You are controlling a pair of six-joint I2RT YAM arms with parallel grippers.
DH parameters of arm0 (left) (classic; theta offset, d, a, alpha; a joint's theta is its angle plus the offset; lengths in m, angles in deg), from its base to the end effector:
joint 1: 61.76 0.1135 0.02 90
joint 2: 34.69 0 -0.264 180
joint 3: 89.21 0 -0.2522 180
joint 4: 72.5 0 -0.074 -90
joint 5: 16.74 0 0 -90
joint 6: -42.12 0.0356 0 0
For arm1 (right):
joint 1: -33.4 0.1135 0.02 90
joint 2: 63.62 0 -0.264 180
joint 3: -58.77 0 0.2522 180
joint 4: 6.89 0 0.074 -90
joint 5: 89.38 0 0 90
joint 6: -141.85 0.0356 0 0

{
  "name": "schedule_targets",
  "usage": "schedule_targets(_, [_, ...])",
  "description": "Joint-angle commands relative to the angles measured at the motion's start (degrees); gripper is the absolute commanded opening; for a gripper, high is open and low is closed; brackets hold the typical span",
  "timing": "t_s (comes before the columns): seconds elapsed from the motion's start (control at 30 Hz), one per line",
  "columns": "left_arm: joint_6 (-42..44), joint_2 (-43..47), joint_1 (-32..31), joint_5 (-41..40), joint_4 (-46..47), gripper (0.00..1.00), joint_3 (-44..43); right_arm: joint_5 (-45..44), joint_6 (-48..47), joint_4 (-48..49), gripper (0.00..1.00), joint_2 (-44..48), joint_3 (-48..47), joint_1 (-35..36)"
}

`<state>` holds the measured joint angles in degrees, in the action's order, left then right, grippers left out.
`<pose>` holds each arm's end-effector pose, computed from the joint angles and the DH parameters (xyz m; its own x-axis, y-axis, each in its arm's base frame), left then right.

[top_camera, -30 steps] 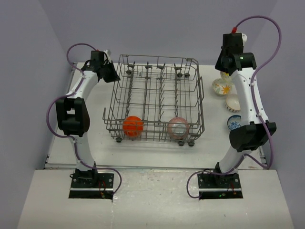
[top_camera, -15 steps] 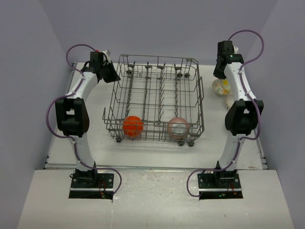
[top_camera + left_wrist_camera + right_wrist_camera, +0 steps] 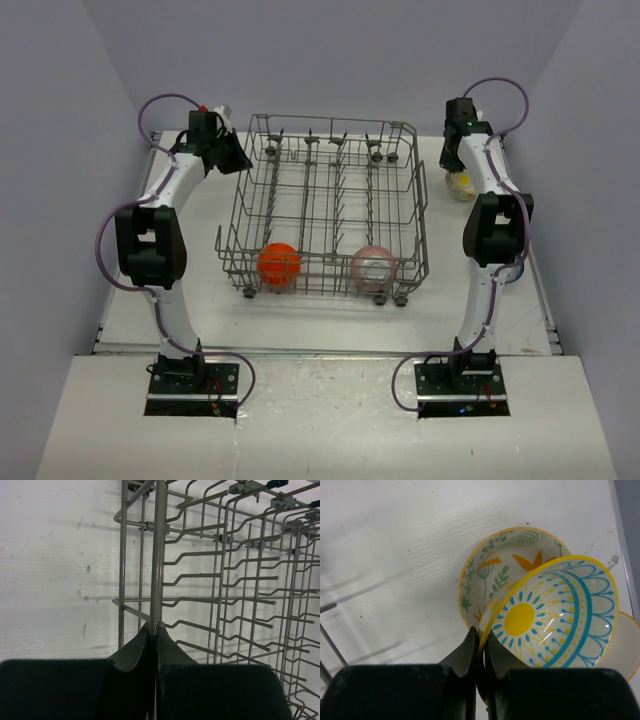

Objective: Unload the bowls from the dish rack

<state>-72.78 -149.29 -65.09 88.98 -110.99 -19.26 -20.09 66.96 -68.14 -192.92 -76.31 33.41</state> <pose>0.4591 -0.0364 0.2596 -0.7248 -0.3638 -0.5851 -0.0568 0.8779 -0.4755 0.4990 -0.0125 0.2548 -0.7431 0.2437 -0.6232 0.4081 0.9031 -0.1335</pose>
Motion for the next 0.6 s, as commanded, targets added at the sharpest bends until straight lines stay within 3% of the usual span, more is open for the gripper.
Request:
schedule_targets(0.0, [-0.14, -2.55, 2.19, -7.11, -7.70, 0.00, 3.57, -0.47, -1.67, 2.75, 0.00, -0.25, -4.28, -1.51])
schedule_targets(0.57, [-0.05, -2.55, 2.28, -6.94, -7.44, 0.00, 3.57, 1.55, -2.46, 1.34, 0.00, -5.35, -5.33, -1.59])
